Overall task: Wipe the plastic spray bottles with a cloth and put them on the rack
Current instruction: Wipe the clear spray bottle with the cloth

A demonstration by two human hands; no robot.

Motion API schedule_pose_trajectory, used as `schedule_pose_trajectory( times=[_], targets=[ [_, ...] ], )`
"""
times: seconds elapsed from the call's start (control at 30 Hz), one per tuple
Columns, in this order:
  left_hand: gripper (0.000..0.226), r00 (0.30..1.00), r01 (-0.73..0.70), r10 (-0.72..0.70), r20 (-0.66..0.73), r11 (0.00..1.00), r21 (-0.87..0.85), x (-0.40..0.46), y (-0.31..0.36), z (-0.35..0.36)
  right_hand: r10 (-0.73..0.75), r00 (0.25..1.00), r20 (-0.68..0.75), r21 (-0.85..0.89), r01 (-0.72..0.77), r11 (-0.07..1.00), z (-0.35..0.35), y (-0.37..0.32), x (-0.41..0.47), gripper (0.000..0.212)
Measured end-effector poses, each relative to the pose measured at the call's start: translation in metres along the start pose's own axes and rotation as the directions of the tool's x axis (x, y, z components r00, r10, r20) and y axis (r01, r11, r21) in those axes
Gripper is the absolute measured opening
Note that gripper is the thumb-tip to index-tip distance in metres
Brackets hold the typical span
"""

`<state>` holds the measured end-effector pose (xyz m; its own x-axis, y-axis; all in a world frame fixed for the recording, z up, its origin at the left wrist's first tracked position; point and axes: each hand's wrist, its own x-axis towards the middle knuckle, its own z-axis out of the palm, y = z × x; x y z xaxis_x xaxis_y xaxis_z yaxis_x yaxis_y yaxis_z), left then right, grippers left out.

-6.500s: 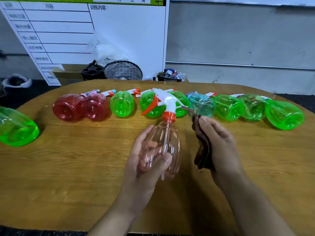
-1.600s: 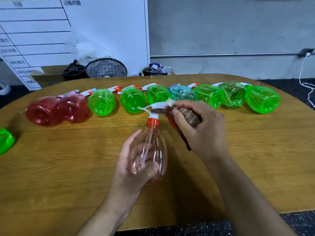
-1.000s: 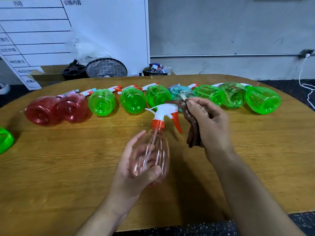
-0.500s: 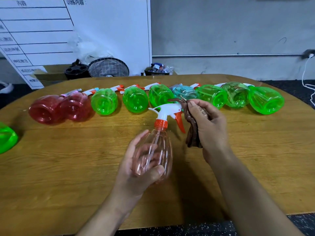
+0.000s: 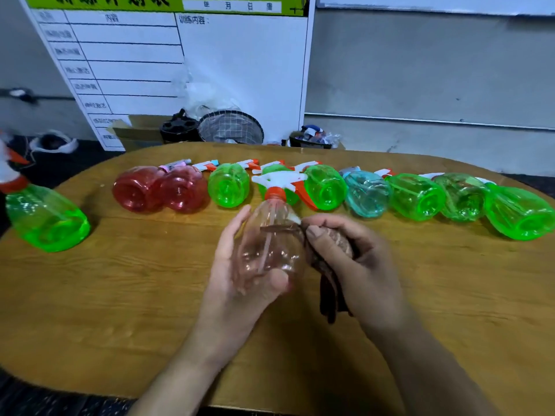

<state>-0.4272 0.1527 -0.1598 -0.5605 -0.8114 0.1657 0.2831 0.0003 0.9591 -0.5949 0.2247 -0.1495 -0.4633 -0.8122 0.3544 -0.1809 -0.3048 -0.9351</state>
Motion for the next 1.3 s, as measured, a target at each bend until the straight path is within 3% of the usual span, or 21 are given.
schedule_pose_trajectory(
  times=[0.2,0.37,0.43,0.53,0.63,0.77,0.87,1.07,1.2,1.3],
  targets=[
    [0.118,0.987,-0.137,0.119,0.105,0.973,0.188,-0.002,0.01,-0.005,0.121,0.986,-0.113,0.128,-0.107,0.986,0.009,-0.006,-0.004,0.023],
    [0.121,0.977,-0.211,0.207,0.049,0.913,0.351,0.001,0.004,-0.008,0.179,0.977,-0.118,0.138,-0.162,0.977,0.019,-0.011,-0.009,0.027],
    [0.113,0.961,-0.248,0.277,-0.005,0.868,0.431,0.004,0.001,-0.013,0.107,0.98,-0.17,0.102,-0.091,0.991,0.021,-0.013,-0.011,0.018],
    [0.107,0.942,-0.262,0.329,-0.065,0.843,0.469,0.006,-0.001,-0.016,-0.162,0.941,-0.296,-0.091,0.141,0.986,0.021,-0.016,-0.017,0.009],
    [0.103,0.93,-0.265,0.357,-0.089,0.818,0.511,0.006,-0.002,-0.015,-0.374,0.902,-0.217,-0.327,0.294,0.898,0.022,-0.015,-0.024,0.012],
    [0.1,0.92,-0.249,0.379,-0.103,0.766,0.592,0.004,-0.002,-0.013,-0.415,0.891,-0.185,-0.499,0.279,0.821,0.025,-0.014,-0.023,0.014],
    [0.098,0.908,-0.278,0.415,-0.054,0.694,0.664,0.003,-0.005,-0.013,-0.409,0.894,-0.183,-0.517,0.266,0.813,0.028,-0.015,-0.021,0.016],
    [0.095,0.918,-0.258,0.394,-0.038,0.668,0.698,0.001,-0.008,-0.012,-0.425,0.897,-0.119,-0.524,0.306,0.795,0.037,-0.016,-0.023,0.021],
    [0.079,0.924,-0.26,0.383,0.001,0.627,0.734,0.004,-0.007,-0.013,-0.436,0.899,0.031,-0.521,0.387,0.761,0.039,-0.015,-0.029,0.022],
    [0.067,0.938,-0.256,0.348,0.0,0.688,0.679,0.006,-0.008,-0.018,-0.451,0.875,0.178,-0.503,0.475,0.722,0.036,-0.012,-0.031,0.021]
  ],
)
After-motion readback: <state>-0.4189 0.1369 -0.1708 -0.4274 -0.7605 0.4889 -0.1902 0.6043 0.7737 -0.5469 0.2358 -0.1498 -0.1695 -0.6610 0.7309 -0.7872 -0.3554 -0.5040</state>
